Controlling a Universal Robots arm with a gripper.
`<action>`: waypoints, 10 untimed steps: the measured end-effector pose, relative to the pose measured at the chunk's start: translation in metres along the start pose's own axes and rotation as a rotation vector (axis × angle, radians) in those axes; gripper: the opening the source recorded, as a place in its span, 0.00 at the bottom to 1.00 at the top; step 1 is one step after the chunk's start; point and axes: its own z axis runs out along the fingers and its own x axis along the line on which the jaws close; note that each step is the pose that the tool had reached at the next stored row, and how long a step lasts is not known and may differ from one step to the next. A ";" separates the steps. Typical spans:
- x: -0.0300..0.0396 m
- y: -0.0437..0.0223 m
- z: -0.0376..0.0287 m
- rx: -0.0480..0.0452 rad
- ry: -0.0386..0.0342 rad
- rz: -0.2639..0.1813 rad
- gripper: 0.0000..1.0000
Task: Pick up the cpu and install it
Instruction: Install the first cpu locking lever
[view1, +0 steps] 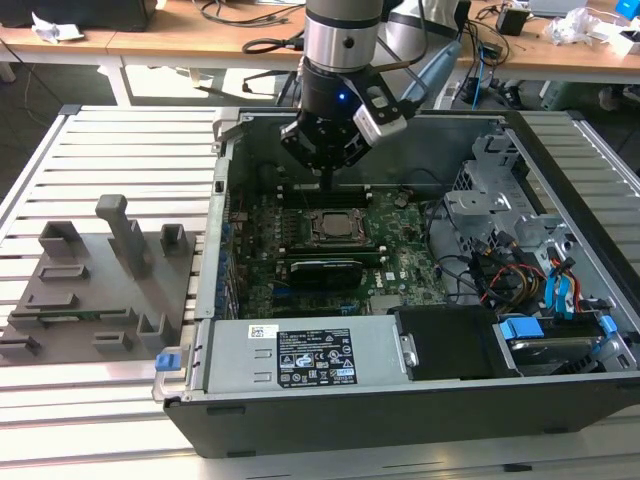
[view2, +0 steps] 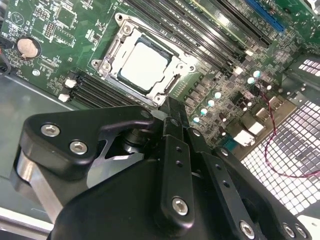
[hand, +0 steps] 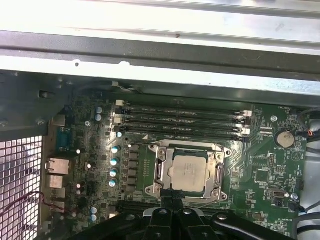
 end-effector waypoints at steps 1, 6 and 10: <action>0.0003 0.0001 0.0001 0.0000 -0.0001 0.000 0.11; 0.0081 0.0163 0.0034 0.0000 0.0000 0.000 0.11; 0.0162 0.0197 0.0045 -0.0001 -0.0002 0.000 0.11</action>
